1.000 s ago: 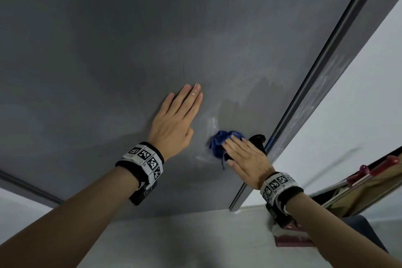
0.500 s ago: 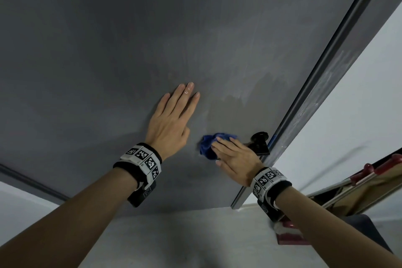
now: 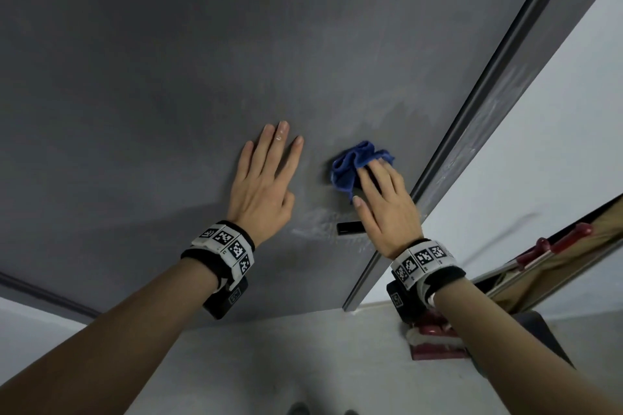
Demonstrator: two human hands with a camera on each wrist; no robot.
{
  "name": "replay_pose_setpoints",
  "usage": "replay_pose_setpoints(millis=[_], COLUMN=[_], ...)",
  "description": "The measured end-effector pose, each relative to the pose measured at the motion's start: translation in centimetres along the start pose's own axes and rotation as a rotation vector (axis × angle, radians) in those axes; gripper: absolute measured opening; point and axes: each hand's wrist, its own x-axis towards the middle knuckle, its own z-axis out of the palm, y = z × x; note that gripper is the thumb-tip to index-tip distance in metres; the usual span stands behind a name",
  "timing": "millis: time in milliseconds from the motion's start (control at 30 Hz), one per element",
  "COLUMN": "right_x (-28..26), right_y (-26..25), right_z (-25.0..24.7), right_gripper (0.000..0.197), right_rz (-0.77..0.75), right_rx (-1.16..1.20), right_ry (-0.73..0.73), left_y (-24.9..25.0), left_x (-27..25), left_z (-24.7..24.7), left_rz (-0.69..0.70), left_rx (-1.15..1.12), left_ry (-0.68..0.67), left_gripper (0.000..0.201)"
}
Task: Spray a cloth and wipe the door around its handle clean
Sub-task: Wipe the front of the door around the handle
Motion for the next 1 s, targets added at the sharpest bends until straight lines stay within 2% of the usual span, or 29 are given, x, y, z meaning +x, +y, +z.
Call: replay_pose_setpoints(millis=[133,200,400,467,567,667,767,900,1000], right_x=[-3.9,-4.5,-4.2,-4.4,-5.1,-6.7,-8.3,-8.7,-7.6], right_y=[1.1,1.7,1.7,1.8,2.2,2.9,3.5,4.1,4.6], right_z=[3.4,4.3,2.9,1.4,-1.5,-3.5,-3.0,0.9,2.9], right_gripper=[0.051,0.051,0.043,0.043,0.042,0.038,0.04,0.037,0.036], right_rz=[0.185,0.227,0.268,0.286,0.303,0.309,0.31,0.29,0.285], right_rx=[0.094,0.15,0.335,0.35,0.367,0.349,0.366,0.332,0.263], right_ry=[-0.129,-0.141,0.041,0.126,0.236,0.283,0.186,-0.012,-0.035], left_y=[0.8,1.3,3.0,3.5,4.8,6.6,8.0,9.0,9.0], left_x=[-0.8,-1.1,-1.2,-1.5,-2.6,-3.3,-3.4,-3.1,-2.7], left_z=[1.1,1.4,1.1,1.1,1.7,1.6,2.4,4.7,6.4], left_rz=[-0.005,-0.009,-0.025,0.031,0.117,0.082,0.033,-0.053,-0.125], left_rx=[-0.039,-0.053,-0.131,-0.237,-0.447,-0.468,-0.424,-0.48,-0.597], left_ry=[-0.016,-0.027,-0.049,-0.045,-0.168,-0.364,-0.431,-0.382,-0.348], left_gripper=[0.092,0.091,0.089,0.084,0.065,0.05,0.048,0.032,0.017])
